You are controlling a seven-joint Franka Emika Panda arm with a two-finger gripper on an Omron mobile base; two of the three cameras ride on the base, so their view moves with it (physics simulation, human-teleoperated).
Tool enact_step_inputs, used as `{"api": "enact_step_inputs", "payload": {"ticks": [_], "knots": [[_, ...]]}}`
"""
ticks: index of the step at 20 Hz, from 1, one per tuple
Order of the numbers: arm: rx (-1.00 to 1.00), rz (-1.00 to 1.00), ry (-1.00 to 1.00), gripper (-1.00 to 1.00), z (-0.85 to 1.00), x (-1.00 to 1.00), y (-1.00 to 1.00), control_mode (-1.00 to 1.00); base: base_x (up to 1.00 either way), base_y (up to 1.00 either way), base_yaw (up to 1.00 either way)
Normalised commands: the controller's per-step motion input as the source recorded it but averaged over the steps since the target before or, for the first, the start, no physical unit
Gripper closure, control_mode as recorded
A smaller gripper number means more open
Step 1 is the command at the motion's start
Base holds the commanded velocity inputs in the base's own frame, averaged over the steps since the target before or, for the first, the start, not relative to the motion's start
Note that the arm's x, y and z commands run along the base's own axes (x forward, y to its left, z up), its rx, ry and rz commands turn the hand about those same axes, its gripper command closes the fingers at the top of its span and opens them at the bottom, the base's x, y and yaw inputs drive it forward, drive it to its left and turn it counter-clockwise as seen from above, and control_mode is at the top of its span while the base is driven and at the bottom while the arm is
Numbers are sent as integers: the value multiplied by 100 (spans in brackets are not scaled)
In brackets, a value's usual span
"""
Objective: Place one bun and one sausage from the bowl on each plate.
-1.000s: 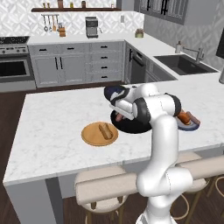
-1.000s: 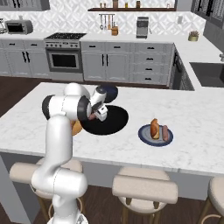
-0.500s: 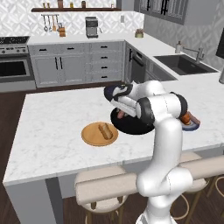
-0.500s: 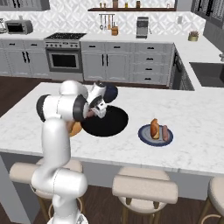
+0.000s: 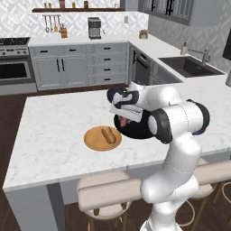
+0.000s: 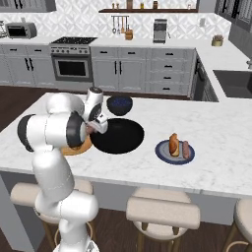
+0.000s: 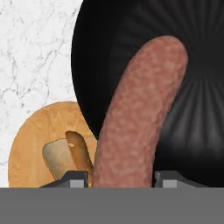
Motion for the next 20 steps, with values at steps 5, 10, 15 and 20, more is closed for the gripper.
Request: {"api": "enact_step_inputs", "payload": {"ticks": [5,10,15,20], "knots": [[-15,24,7,100,14,-51,94,-100,0,0,0],[-13,25,16,100,8,-18,97,-100,0,0,0],[-6,10,15,100,-3,33,35,-100,0,0,0],[-9,7,2,100,-39,44,10,-100,0,0,0]]}}
